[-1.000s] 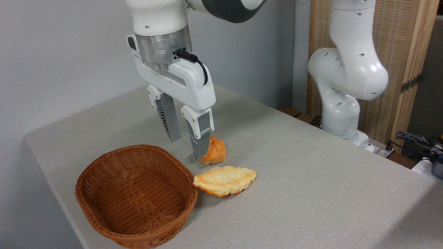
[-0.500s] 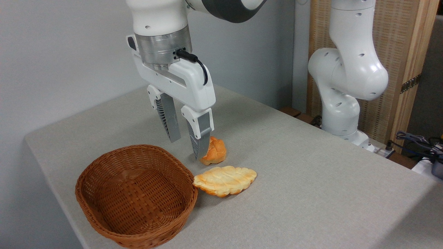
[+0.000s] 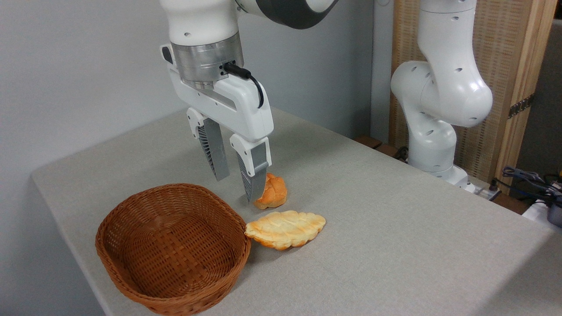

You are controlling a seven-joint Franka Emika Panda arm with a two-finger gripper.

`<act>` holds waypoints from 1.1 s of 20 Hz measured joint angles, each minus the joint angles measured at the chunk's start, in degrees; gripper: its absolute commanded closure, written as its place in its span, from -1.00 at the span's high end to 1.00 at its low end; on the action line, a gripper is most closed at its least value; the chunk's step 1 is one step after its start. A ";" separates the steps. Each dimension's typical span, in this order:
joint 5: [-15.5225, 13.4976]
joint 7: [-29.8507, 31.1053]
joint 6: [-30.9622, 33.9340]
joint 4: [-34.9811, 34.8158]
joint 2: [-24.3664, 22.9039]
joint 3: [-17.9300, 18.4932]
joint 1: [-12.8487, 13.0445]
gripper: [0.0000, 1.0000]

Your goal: Put bread into the basket

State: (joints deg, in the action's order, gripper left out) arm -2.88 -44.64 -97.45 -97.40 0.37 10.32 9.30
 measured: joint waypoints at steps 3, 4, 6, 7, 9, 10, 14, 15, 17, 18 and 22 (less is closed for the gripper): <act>0.00 0.00 0.00 0.00 0.00 0.00 0.00 1.00; 0.00 0.00 0.00 0.00 0.00 0.00 0.00 1.00; 0.00 0.00 0.00 0.00 0.00 0.03 0.00 1.00; 0.00 0.00 0.00 0.00 0.00 0.04 0.00 1.00; 0.00 0.00 0.00 -0.06 0.00 0.05 0.00 1.00; 0.00 0.00 0.00 -0.12 0.00 0.05 0.00 1.00; 0.00 -0.02 0.00 -0.52 0.00 0.05 0.01 1.00; 0.00 -0.03 0.00 -0.74 0.00 0.05 0.01 1.00; 0.00 -0.14 0.00 -1.17 0.00 0.05 0.02 1.00; 0.00 -0.27 0.00 -1.31 -0.01 0.05 0.02 1.00; 0.00 -2.19 -2.50 -3.72 -1.13 0.07 0.02 1.00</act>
State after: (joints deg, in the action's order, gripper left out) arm -2.88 -46.84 -99.95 -101.12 -0.75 10.39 9.32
